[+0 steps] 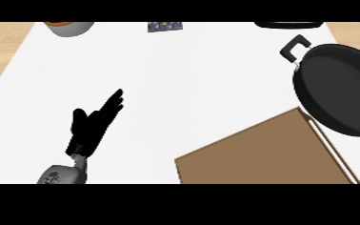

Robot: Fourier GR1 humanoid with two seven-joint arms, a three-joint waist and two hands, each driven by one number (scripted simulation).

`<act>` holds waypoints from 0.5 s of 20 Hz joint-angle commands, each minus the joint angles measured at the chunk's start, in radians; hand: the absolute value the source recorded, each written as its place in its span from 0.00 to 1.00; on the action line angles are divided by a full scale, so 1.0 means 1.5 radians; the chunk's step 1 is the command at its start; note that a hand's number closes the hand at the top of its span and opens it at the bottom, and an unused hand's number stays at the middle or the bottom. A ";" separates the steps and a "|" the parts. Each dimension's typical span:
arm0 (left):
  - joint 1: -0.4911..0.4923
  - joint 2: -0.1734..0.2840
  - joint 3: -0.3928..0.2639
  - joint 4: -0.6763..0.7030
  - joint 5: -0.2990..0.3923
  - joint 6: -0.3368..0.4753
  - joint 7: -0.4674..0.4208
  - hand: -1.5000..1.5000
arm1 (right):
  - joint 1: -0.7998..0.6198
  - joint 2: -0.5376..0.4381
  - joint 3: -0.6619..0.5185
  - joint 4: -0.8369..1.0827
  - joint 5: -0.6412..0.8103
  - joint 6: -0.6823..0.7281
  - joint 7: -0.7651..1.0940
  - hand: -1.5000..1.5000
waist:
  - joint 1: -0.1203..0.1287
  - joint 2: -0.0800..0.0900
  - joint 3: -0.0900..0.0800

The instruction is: Pick the cupcake from the tray and place it in the pot

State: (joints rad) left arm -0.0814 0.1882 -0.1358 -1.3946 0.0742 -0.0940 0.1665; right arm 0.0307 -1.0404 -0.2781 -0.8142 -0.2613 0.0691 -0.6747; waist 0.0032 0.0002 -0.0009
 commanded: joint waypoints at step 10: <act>0.022 -0.020 -0.008 -0.002 -0.023 -0.006 -0.026 0.50 | -0.203 -0.001 0.149 -0.085 0.180 -0.048 0.271 1.00 | 0.013 0.002 0.001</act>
State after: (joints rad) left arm -0.0997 0.1685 -0.1305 -1.3700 0.0589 -0.1060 0.1532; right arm -0.1938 -1.0704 -0.1218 -0.9452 -0.0815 0.0183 -0.3390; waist 0.0156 0.0021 -0.0009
